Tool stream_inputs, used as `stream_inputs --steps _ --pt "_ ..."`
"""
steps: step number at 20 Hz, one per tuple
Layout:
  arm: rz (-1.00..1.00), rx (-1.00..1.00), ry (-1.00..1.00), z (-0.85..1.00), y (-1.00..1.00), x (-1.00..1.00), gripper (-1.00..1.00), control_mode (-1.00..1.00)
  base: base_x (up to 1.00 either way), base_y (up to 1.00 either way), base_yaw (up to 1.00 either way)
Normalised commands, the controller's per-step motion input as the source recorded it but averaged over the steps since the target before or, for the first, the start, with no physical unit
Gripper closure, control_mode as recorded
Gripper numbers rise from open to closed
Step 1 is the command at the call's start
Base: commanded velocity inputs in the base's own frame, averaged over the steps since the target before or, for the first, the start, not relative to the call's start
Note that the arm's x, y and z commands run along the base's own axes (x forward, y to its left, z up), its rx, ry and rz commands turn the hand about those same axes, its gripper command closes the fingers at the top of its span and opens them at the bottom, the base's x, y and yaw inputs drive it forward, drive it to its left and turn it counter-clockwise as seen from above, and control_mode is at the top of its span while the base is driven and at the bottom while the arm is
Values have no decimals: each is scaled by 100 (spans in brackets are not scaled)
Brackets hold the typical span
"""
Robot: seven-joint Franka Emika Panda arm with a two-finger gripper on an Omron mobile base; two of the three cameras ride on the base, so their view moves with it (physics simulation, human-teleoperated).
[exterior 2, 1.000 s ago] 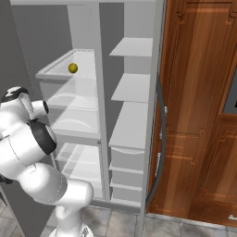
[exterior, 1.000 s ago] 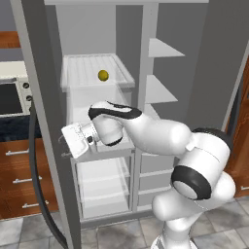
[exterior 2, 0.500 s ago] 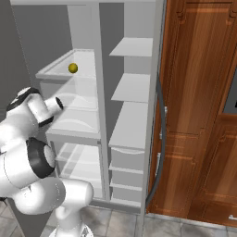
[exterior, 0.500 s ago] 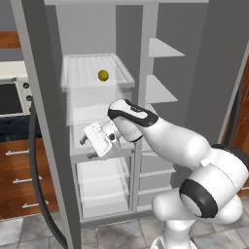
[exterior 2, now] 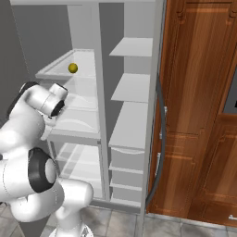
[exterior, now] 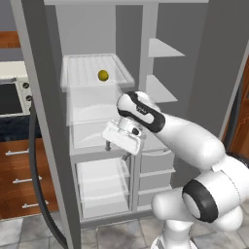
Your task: Retrieve a lemon from the fridge and place it on the cutting board with the fish.
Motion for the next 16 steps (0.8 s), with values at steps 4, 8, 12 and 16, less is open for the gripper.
stream_inputs --steps 4,8,12,16 --pt "64 -46 -20 0 -70 -18 -100 -100 0 0 0" --pt "66 -34 -28 2 -73 -42 -100 -100 0 0 0" --pt "36 -1 -39 19 -64 -54 -100 -100 0 0 0" --pt "10 10 -17 -3 -50 -14 -100 -100 0 0 0"
